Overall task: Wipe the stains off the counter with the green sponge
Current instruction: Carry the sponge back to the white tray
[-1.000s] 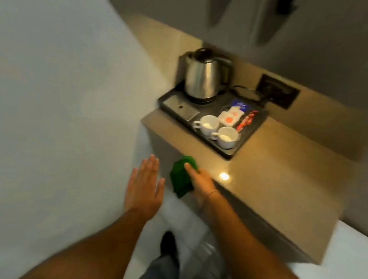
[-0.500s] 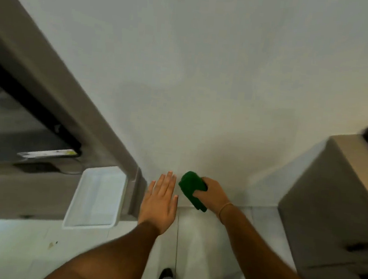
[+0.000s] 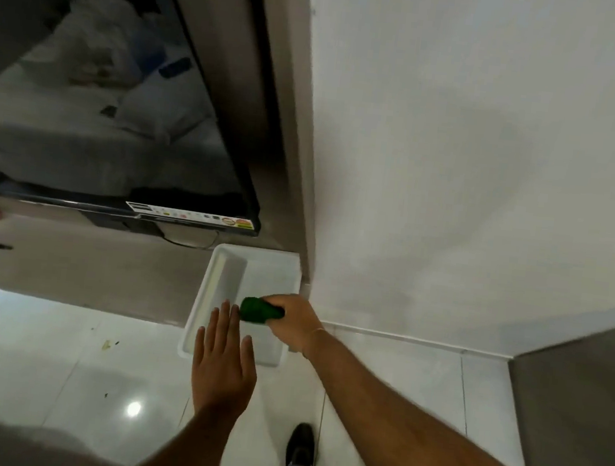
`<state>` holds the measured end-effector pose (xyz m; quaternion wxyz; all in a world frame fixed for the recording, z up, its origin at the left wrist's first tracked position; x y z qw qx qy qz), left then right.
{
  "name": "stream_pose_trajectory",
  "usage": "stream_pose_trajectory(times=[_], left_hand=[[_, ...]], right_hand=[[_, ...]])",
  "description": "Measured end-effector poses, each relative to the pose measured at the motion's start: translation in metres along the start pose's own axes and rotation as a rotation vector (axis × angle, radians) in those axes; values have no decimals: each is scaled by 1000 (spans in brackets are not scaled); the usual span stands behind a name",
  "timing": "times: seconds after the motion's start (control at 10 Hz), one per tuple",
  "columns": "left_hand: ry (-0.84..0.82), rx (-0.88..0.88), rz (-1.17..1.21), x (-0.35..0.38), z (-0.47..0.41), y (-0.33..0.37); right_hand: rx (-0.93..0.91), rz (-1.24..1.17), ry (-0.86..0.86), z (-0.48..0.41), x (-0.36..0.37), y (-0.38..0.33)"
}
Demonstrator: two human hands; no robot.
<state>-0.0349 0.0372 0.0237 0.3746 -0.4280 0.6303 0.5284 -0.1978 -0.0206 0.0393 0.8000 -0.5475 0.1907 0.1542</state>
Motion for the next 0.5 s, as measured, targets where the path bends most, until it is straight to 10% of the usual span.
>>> stream_pose_trajectory(times=[0.4, 0.5], left_hand=[[-9, 37, 17, 1, -16, -86], [-43, 107, 41, 7, -22, -59]], right_hand=[[-180, 589, -159, -34, 107, 42], [-236, 558, 57, -14, 85, 50]])
Point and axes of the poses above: each hand's wrist, its own z-axis away from the middle knuckle, its own x-axis out of the palm, y = z × x, the point moved 4 cm from there along -z, towards the middle knuckle, and after that the axes turned 13 degrees about y, right-handed, at the moved point
